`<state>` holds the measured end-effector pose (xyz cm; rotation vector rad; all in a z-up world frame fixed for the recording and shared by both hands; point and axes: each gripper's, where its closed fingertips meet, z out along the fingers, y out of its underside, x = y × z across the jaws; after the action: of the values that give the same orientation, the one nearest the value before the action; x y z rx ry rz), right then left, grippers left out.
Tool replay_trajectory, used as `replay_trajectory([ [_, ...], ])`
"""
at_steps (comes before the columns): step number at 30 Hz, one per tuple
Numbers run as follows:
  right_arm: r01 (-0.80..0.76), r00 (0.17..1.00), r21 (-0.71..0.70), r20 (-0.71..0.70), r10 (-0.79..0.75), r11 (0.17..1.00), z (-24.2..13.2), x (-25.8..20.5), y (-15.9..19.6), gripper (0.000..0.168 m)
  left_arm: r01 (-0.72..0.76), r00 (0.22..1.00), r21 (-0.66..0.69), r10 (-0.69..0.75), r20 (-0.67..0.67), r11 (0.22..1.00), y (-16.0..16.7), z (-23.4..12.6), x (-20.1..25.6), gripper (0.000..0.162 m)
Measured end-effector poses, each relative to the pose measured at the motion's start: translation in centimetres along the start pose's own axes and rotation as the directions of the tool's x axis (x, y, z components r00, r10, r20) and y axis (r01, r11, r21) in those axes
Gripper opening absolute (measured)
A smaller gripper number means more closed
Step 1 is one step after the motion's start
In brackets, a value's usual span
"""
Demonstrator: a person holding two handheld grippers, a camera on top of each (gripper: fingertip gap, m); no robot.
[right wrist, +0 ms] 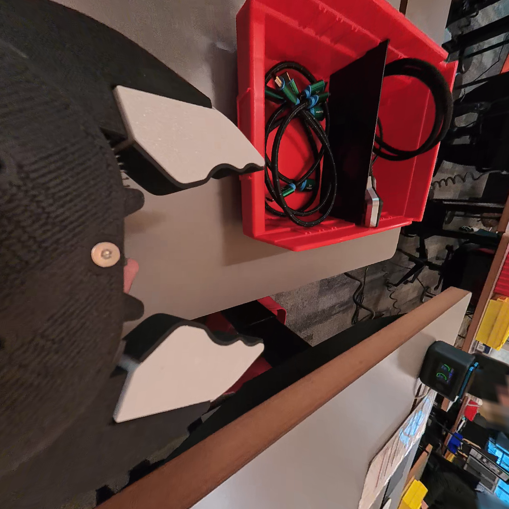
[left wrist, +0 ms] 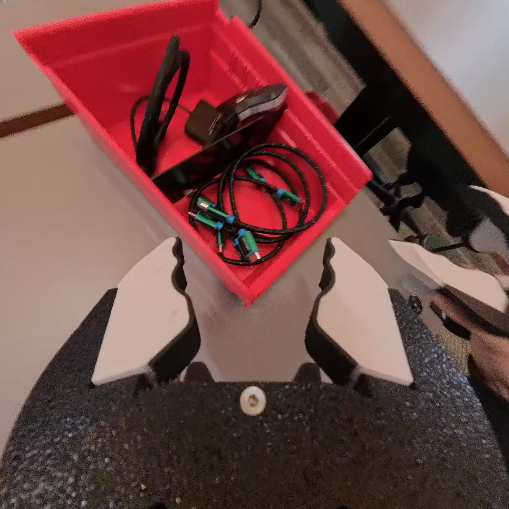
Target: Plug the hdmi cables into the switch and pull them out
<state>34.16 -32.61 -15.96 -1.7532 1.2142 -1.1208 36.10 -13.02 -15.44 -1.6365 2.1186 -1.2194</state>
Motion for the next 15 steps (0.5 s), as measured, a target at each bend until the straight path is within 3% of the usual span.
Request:
replay_trajectory([
  [4, -0.036, 0.999, 0.008, -0.005, 0.036, 0.999, -0.2, 0.9, 0.2, 0.108, 0.095, 0.99, -0.142, -0.078, 0.118, 0.985, 0.7, 3.5, -2.1, 0.094],
  [7, -0.052, 0.999, 0.013, 0.012, 0.052, 0.999, -0.2, 0.8, 0.3, 0.107, 0.079, 0.959, -0.202, -0.019, 0.284, 0.976, 1.4, 5.0, -5.1, 0.09],
  [11, -0.038, 0.999, 0.011, 0.031, 0.037, 0.999, 0.2, 0.2, 0.2, 0.106, 0.105, 0.937, -0.291, 0.004, 0.35, 0.951, 3.5, 6.8, -7.0, 0.081],
  [12, -0.035, 0.999, 0.01, 0.037, 0.034, 0.999, 0.2, -0.1, 0.2, 0.106, 0.115, 0.934, -0.279, -0.009, 0.356, 0.953, 3.6, 7.1, -7.3, 0.068],
  [14, -0.025, 0.999, 0.012, 0.049, 0.024, 1.0, 0.3, -0.6, 0.1, 0.105, 0.134, 0.933, -0.221, -0.048, 0.357, 0.966, 3.3, 7.6, -7.5, 0.022],
  [15, -0.018, 0.998, 0.012, 0.053, 0.017, 1.0, 0.3, -0.8, 0.0, 0.105, 0.127, 0.917, -0.198, -0.039, 0.396, 0.972, 3.1, 7.5, -8.4, 0.012],
])
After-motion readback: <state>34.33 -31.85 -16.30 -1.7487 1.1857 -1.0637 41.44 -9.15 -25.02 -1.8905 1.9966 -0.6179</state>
